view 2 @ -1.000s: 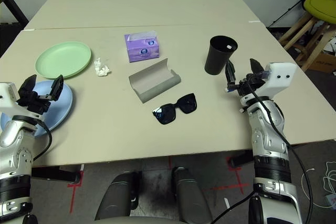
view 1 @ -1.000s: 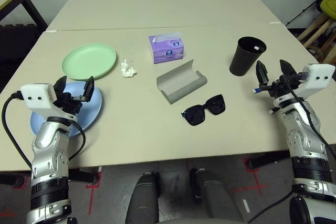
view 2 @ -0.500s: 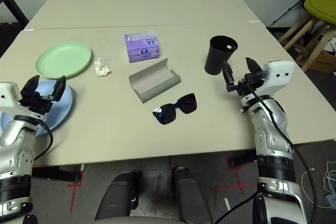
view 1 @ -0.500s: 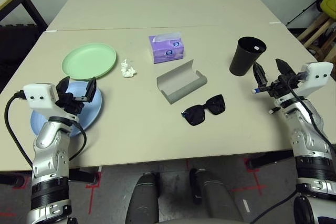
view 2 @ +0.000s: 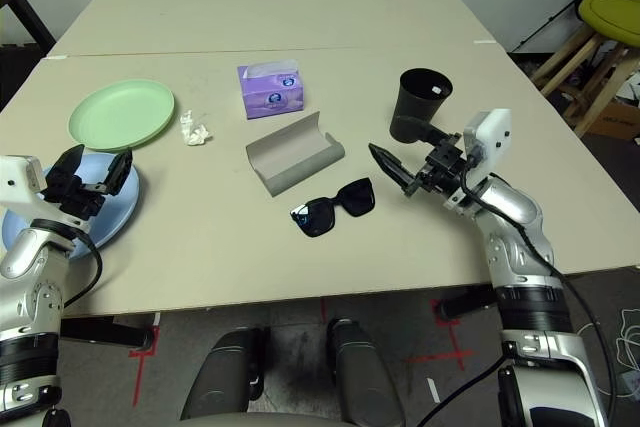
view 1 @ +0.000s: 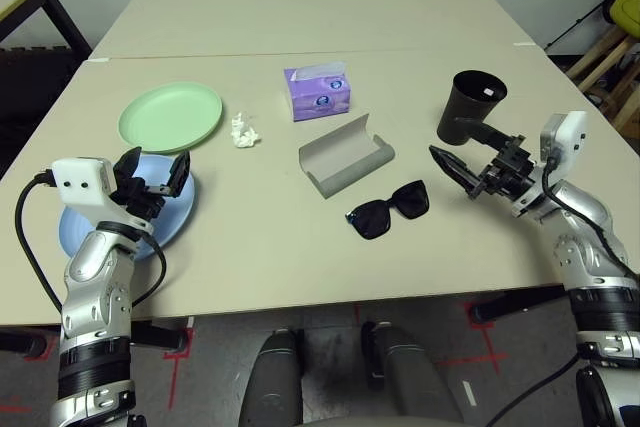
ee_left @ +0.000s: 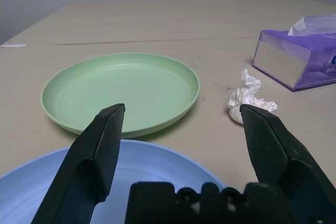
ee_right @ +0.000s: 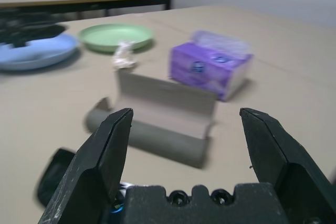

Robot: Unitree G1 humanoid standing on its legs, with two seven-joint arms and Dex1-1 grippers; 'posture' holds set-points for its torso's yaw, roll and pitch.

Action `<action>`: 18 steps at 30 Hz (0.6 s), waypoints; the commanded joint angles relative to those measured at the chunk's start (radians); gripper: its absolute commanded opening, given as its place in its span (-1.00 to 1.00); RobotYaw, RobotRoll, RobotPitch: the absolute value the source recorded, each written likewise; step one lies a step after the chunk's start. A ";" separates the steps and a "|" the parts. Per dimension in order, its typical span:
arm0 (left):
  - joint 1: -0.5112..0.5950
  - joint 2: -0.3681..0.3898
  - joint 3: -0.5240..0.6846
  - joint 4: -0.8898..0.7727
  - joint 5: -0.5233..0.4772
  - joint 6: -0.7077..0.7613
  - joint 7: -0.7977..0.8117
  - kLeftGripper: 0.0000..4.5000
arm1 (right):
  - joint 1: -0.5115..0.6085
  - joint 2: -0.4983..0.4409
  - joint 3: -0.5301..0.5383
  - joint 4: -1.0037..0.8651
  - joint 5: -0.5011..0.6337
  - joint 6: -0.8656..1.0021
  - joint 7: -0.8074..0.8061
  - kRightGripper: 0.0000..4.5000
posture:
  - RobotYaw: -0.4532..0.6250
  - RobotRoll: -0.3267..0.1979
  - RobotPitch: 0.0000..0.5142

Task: Organize and tidy the items on the table.

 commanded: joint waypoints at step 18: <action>0.044 0.057 0.015 -0.069 -0.026 0.060 -0.039 0.99 | -0.020 -0.037 0.129 0.111 -0.057 -0.168 0.333 1.00 | 0.15 0.25 -0.45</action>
